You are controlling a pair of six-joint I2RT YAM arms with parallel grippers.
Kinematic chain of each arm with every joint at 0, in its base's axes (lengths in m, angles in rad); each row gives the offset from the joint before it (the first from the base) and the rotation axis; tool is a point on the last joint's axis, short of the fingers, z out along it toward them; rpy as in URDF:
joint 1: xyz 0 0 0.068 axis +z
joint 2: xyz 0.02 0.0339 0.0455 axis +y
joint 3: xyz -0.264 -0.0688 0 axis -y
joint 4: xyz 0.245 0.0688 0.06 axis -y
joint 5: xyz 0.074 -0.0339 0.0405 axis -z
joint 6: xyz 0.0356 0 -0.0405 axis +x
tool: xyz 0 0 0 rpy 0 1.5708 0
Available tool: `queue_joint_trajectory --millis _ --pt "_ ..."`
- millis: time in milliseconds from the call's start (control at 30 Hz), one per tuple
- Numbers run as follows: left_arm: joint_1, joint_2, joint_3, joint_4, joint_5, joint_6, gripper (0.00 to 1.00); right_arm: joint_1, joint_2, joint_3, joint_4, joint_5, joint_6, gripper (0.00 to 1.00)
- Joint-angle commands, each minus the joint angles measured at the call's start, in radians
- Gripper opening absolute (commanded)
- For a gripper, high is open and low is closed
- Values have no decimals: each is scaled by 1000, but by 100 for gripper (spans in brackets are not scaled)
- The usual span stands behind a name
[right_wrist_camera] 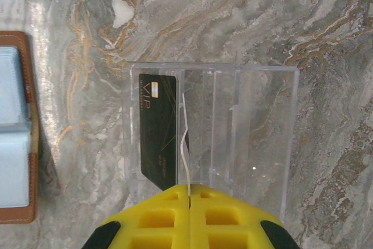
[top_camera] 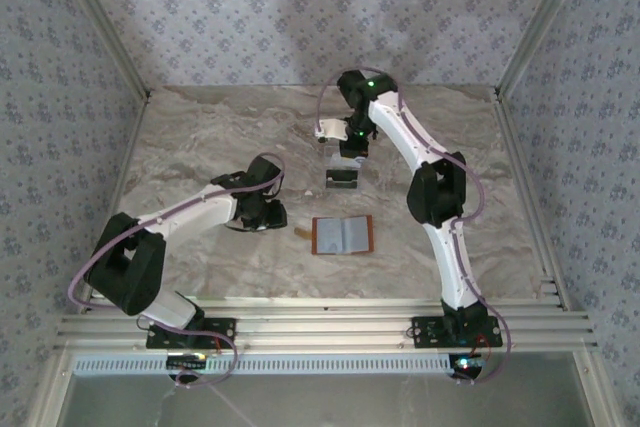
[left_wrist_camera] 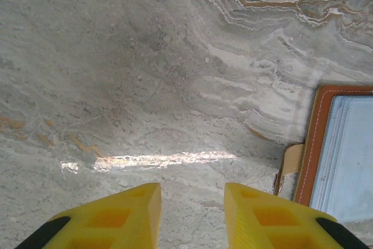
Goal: Take the credit cards out of the card holder
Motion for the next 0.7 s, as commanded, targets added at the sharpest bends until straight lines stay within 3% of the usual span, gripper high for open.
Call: queue_joint_trajectory --millis 0,667 --pt "6 -29 -6 -19 -14 -14 35 4 28 33 15 29 -24 0" --pt "6 -23 -5 -26 -12 -12 35 36 112 31 -55 1 -43 0"
